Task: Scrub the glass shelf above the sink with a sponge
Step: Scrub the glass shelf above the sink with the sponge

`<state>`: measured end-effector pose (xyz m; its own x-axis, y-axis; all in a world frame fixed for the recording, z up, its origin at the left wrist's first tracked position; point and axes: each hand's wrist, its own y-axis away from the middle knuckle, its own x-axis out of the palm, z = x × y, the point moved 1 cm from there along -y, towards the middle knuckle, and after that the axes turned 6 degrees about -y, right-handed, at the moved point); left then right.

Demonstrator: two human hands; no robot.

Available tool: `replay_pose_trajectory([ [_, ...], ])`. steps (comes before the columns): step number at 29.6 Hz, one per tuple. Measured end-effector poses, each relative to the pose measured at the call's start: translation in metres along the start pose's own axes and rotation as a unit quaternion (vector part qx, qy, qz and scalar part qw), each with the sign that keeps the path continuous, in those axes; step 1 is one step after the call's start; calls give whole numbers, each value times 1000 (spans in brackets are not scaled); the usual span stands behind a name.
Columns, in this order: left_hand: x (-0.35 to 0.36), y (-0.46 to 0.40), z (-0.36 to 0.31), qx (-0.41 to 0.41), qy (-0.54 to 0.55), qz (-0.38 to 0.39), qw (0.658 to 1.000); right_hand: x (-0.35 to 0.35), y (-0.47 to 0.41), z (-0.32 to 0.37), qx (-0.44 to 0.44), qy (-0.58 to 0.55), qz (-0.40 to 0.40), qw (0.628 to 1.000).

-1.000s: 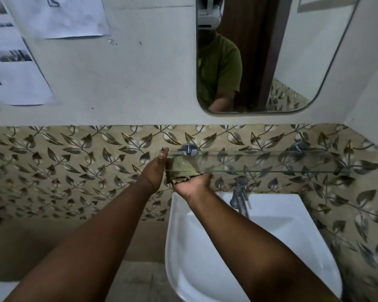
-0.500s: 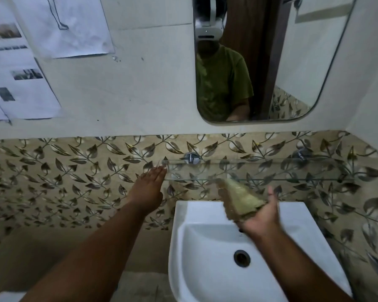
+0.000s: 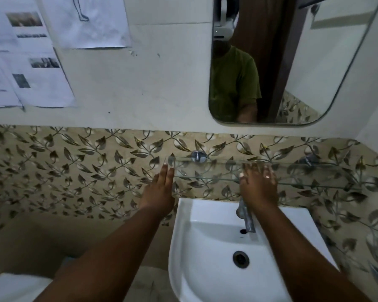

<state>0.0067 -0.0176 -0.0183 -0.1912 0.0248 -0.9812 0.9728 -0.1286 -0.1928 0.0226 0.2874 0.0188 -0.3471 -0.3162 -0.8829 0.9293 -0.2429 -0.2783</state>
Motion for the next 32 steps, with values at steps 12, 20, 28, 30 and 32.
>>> replay_pose_trajectory([
  [12,-6,15,3,-8,-31,10,999,64,20,153,-236,66,98,965],
  [20,-8,19,4,-13,-25,28,999,14,5,55,-368,-5,141,919],
  [28,0,20,4,-40,-11,24,999,-50,-20,-120,-27,-131,-20,991],
  [30,5,20,7,-58,4,21,998,-49,-29,-127,34,-74,-69,994],
  [32,10,19,2,-55,23,16,998,-47,-31,-118,81,-44,-112,989],
])
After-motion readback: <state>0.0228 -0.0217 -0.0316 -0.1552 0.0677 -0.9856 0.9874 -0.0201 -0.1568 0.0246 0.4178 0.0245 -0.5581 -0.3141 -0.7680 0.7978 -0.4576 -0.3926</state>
